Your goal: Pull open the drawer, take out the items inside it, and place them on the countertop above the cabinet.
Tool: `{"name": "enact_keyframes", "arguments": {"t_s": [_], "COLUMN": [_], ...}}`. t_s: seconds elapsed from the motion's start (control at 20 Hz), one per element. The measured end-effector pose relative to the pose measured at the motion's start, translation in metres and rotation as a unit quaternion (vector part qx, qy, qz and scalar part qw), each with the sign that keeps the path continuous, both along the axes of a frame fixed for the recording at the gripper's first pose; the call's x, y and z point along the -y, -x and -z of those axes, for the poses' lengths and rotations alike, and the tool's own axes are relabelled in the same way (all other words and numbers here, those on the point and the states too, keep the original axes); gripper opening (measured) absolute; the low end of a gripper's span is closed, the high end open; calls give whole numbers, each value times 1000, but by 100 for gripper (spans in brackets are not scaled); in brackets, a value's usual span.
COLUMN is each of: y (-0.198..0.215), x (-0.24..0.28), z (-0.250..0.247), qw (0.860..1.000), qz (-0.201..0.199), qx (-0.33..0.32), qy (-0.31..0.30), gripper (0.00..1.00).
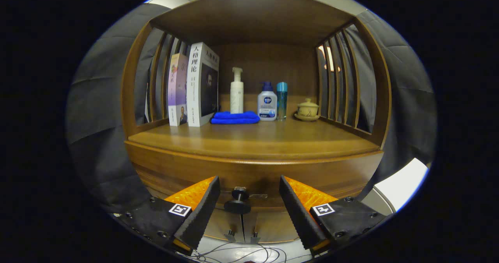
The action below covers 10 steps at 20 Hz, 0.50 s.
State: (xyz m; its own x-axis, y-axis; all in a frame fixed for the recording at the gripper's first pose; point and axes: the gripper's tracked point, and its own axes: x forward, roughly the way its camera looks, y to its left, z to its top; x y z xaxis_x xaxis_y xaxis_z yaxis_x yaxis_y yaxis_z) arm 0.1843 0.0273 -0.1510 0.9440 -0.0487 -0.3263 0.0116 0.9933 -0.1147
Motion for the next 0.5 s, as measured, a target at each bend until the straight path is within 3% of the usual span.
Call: {"name": "enact_keyframes", "arguments": {"t_s": [0.5], "y": [-6], "x": [-9], "z": [36], "qw": [999], "qz": [-7], "qx": [-36], "qy": [20], "gripper": [72]}}
